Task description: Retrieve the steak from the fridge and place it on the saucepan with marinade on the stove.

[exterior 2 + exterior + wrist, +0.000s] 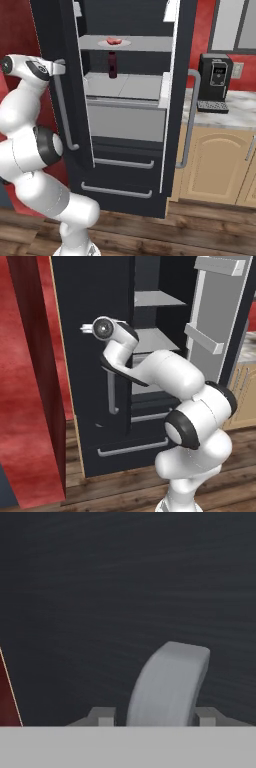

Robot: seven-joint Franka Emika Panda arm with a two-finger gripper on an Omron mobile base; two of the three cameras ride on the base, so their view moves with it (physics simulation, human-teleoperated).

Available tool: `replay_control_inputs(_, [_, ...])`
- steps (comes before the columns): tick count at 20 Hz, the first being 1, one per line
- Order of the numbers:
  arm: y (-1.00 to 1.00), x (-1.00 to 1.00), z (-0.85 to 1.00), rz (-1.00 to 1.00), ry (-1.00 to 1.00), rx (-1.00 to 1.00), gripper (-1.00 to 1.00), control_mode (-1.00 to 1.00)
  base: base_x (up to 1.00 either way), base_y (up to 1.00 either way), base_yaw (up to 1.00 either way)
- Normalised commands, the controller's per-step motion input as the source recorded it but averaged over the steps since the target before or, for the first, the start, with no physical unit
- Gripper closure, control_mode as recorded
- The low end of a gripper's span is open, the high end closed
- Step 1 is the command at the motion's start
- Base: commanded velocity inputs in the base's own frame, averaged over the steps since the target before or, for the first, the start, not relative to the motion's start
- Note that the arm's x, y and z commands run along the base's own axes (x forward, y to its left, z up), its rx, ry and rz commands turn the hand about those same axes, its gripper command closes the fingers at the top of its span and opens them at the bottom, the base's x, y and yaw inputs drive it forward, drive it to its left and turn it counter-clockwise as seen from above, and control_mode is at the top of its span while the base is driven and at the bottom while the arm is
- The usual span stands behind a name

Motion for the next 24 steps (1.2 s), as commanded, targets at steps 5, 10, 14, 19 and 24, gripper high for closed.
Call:
replay_control_inputs(5, [0.25, -0.18, 0.0, 0.0, 0.0, 0.0, 1.0, -1.0, 0.0, 0.0, 0.0])
replay_control_inputs(10, [0.32, -0.09, 0.0, 0.0, 0.0, 0.0, 1.0, -1.0, 0.0, 0.0, 0.0])
replay_control_inputs(14, [0.33, -0.05, 0.0, 0.0, 0.0, 0.0, 1.0, -1.0, 0.0, 0.0, 0.0])
replay_control_inputs(19, [0.27, 0.0, 0.0, 0.0, 0.01, 0.0, -1.0, -1.0, 0.0, 0.0, 0.0])
replay_control_inputs(24, [0.0, 0.0, 0.0, 0.0, 0.0, 0.0, -1.0, -1.0, 0.0, 0.0, 0.0])
